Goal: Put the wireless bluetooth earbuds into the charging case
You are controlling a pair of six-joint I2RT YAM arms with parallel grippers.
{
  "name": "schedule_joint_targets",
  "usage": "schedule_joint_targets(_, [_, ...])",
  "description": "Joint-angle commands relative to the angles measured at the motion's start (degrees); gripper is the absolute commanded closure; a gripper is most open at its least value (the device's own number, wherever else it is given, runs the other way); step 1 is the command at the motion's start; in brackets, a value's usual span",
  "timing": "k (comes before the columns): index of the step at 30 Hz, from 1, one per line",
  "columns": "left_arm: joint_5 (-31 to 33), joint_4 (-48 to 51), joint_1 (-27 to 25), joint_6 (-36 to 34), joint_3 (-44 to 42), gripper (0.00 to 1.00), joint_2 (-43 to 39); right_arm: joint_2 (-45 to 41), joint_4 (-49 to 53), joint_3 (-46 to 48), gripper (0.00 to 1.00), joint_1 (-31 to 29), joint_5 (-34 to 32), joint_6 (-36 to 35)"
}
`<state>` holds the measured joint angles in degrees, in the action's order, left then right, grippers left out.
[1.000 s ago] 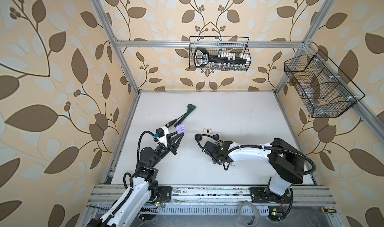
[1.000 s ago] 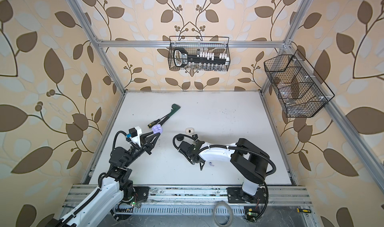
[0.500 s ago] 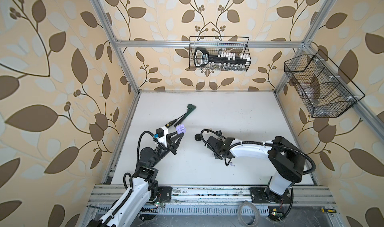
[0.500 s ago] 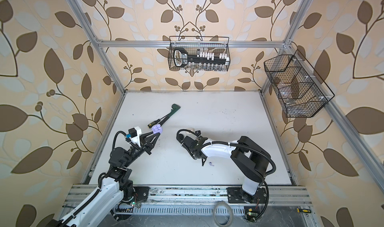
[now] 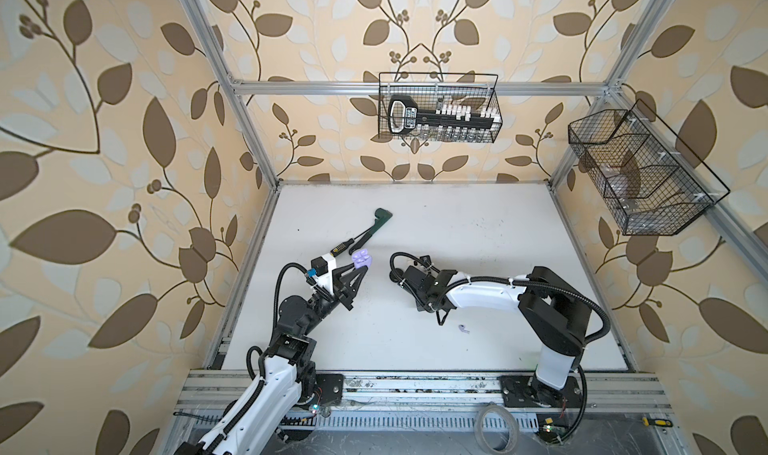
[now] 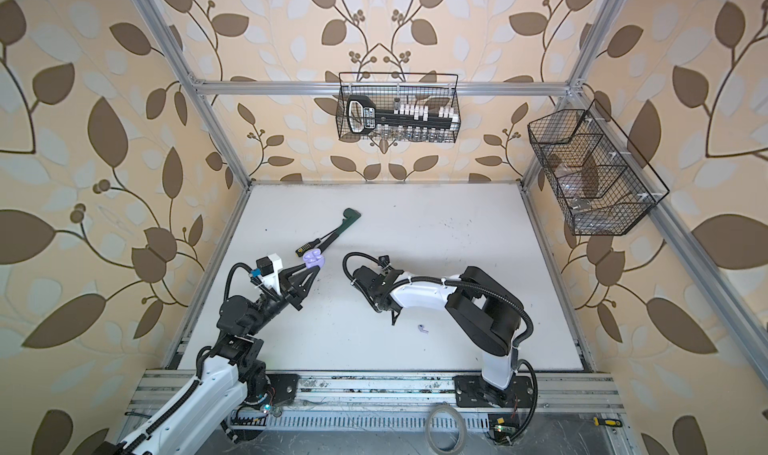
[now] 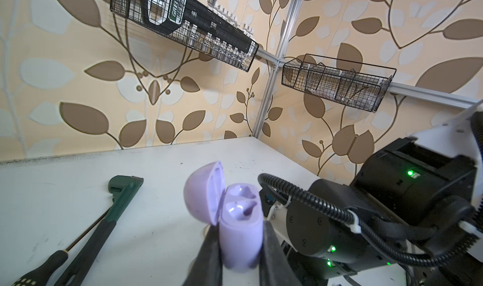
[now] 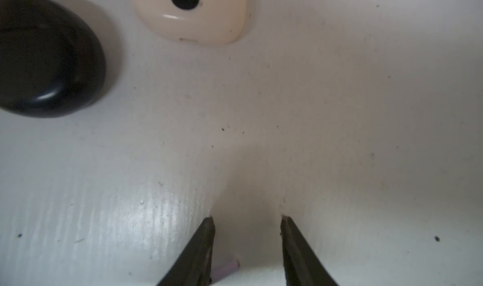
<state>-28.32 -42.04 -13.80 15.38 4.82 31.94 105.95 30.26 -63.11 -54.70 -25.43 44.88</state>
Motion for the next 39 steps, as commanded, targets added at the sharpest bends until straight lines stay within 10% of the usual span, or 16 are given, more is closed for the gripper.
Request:
schedule_joint_targets(1, [-0.4,-2.0,0.2,-0.3,-0.2,1.0,-0.9,2.0,1.9,-1.1,0.54,-0.6,1.5,-0.3])
schedule_joint_targets(39, [-0.3,-0.1,0.2,-0.3,-0.4,1.0,-3.4,-7.7,2.8,9.3,0.61,-3.7,1.3,-0.1])
